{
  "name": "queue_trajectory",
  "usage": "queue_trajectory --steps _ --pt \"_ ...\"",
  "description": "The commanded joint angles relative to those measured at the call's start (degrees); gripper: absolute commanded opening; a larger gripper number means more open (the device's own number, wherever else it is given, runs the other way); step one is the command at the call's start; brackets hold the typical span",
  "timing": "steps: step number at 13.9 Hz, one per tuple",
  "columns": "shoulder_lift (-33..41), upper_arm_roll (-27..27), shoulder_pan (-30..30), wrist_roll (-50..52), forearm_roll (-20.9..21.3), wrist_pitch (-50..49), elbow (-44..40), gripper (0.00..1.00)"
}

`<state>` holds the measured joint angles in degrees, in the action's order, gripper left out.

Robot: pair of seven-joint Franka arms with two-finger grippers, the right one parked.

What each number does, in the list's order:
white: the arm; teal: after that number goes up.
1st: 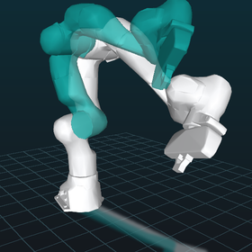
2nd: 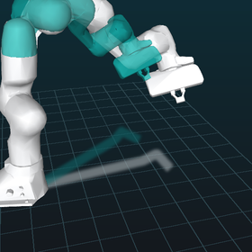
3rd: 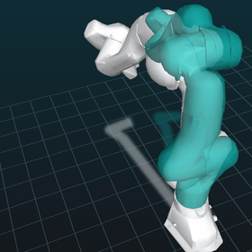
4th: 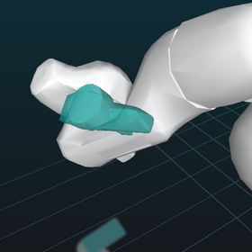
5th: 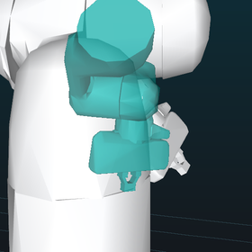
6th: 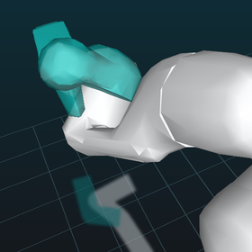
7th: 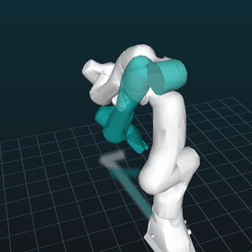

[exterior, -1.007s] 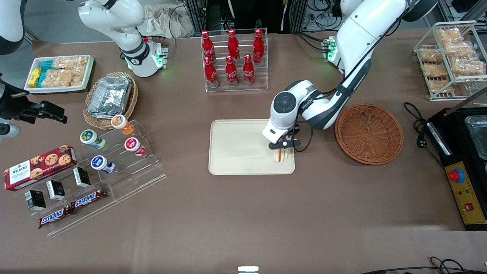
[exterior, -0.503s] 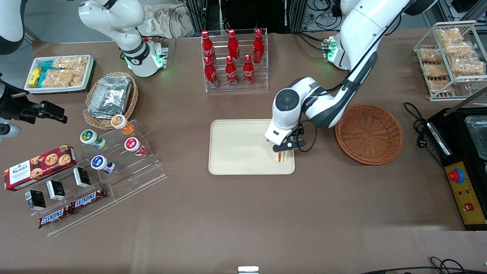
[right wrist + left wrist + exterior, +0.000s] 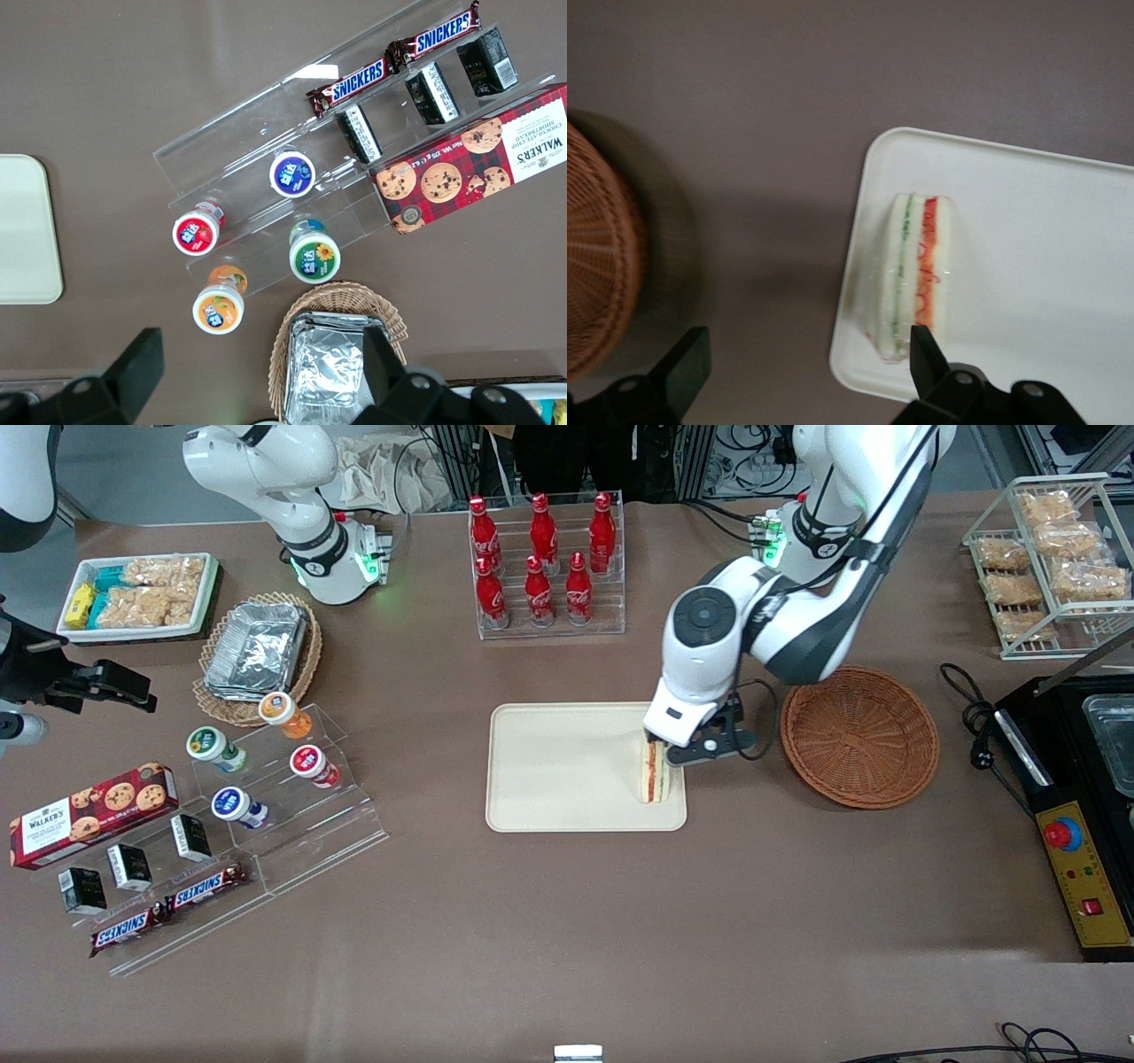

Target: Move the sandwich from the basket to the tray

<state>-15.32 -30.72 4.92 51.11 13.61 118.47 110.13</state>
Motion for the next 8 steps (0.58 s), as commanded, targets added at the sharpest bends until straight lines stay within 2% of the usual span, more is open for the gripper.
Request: queue_trajectory --steps 1,4,8 --pt "5.1 -0.2 -5.9 -11.2 -3.7 -5.1 0.7 1.0" --pt "9.3 -0.1 -13.4 -25.1 -6.2 -9.9 0.7 1.0" --pt "15.5 0.0 -24.6 -45.7 -11.8 -13.7 0.6 1.0"
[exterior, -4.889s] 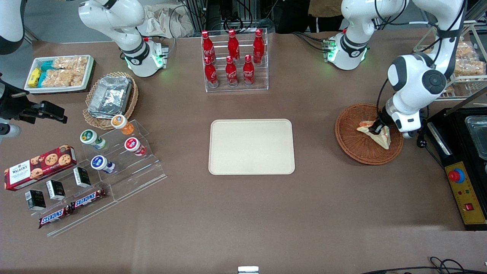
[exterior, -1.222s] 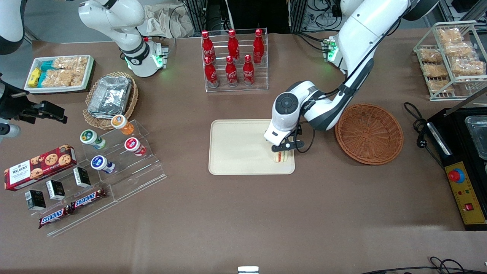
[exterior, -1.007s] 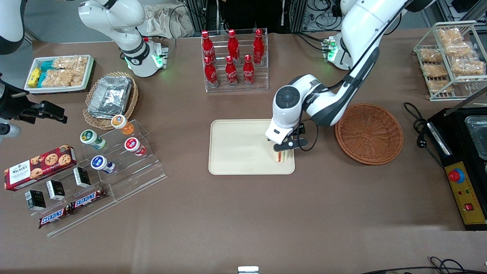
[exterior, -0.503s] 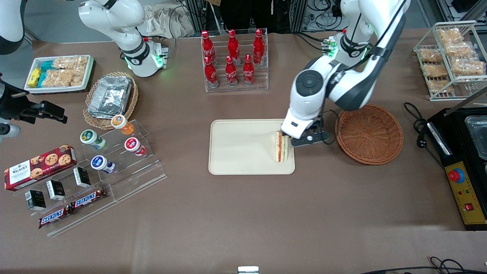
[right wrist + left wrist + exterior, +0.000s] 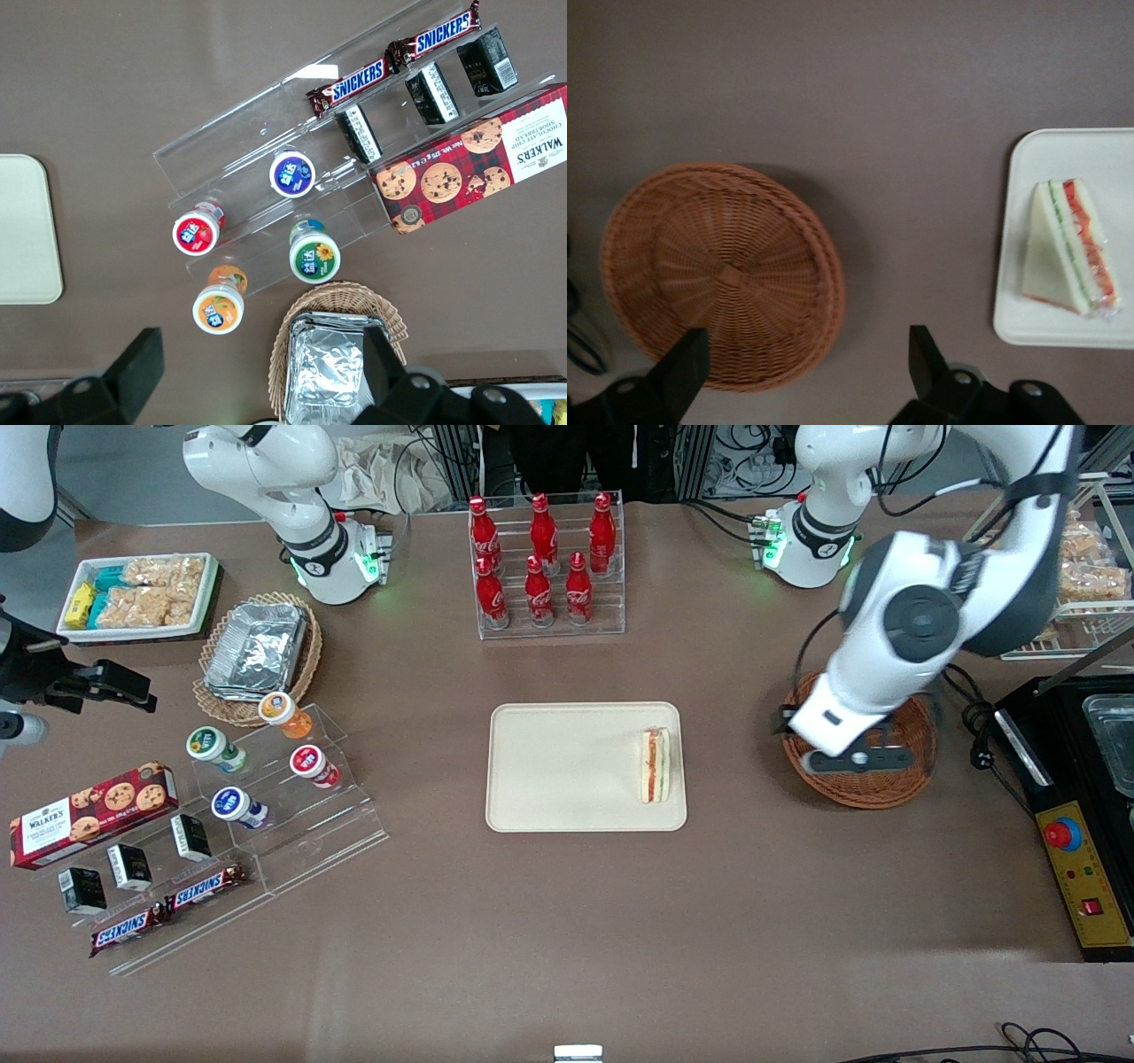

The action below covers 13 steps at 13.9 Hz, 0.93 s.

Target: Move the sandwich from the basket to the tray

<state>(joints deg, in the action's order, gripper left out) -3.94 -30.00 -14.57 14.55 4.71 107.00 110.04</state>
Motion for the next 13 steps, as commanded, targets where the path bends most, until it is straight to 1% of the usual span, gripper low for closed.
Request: queue_trajectory --steps 1,3,6,10,13 --pt "5.8 -0.8 -8.0 -14.0 -3.9 -2.7 0.6 1.0" --pt "7.5 -0.7 -13.2 -20.1 -5.4 -4.3 -0.7 1.0" --pt "7.3 -0.7 -17.4 -22.4 -5.3 -9.0 -6.8 1.0" --pt "5.2 0.2 -17.7 -22.5 -5.2 -15.3 -15.5 1.0" --pt "4.6 0.6 -17.7 -22.2 -5.3 -15.4 -15.8 1.0"
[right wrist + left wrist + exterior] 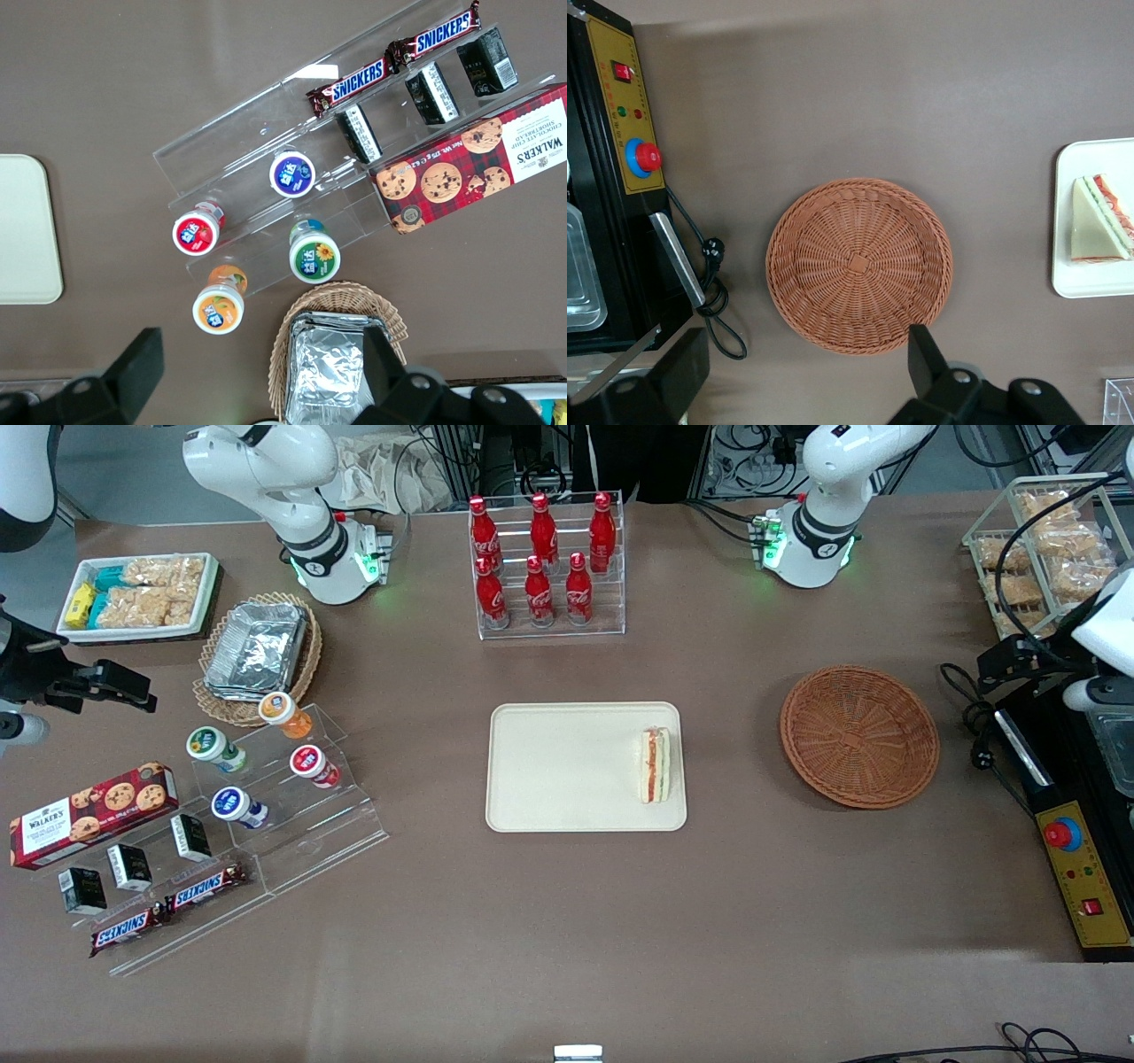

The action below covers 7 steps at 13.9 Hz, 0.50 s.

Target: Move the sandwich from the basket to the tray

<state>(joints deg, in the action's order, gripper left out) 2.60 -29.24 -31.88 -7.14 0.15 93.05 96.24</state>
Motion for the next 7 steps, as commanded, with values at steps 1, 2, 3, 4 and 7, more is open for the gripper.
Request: queue_trajectory --steps 1,2,3,4,7 --pt "-2.1 -0.1 -0.4 -0.6 -0.8 -1.5 -2.0 1.0" --pt "-2.1 -0.1 -0.4 -0.5 -0.8 -1.5 -2.0 1.0" --pt "-2.1 -0.1 -0.4 -0.5 -0.8 -1.5 -2.0 1.0" --pt "-2.1 -0.1 -0.4 -0.5 -0.8 -1.5 -2.0 1.0" --pt "-2.1 -0.1 -0.4 -0.2 -0.8 -1.5 -2.0 1.0"
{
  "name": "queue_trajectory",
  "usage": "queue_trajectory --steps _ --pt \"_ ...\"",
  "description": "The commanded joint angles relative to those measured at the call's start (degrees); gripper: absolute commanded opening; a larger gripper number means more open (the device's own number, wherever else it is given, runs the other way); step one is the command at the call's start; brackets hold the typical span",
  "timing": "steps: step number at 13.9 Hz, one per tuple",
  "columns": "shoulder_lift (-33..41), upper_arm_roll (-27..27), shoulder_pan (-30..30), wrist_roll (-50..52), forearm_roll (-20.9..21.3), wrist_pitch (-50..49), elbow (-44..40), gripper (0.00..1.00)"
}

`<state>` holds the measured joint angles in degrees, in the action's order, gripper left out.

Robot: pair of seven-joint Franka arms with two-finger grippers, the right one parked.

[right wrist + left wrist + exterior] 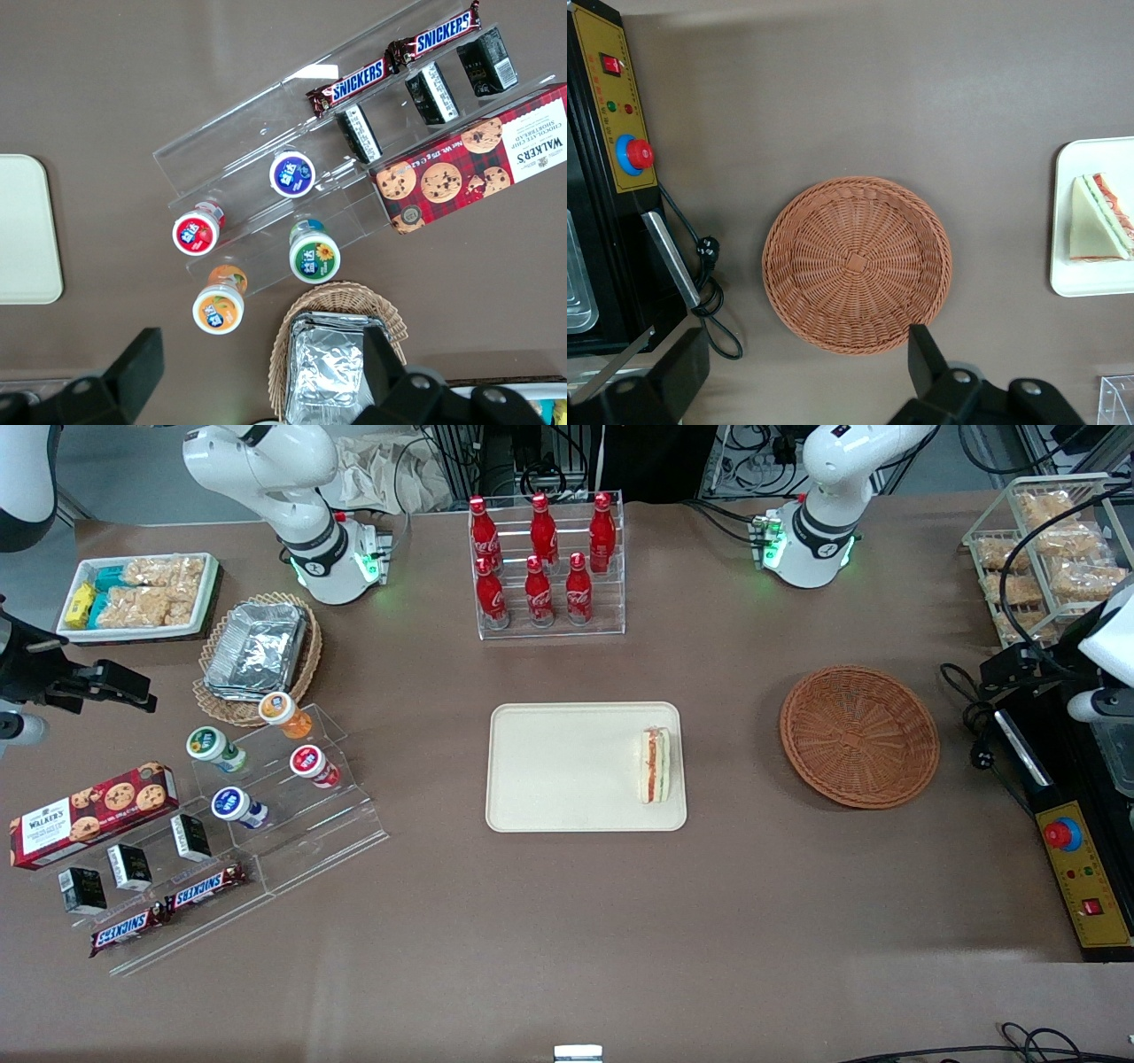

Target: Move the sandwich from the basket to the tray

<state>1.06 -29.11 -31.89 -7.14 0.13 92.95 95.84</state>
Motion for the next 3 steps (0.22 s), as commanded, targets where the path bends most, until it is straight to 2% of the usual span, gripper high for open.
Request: queue_trajectory --steps 1,3 --pt "-0.5 -0.2 -0.4 -0.1 -0.7 -1.4 -1.6 1.0" --pt "-0.5 -0.2 -0.4 -0.1 -0.7 -1.4 -1.6 1.0"
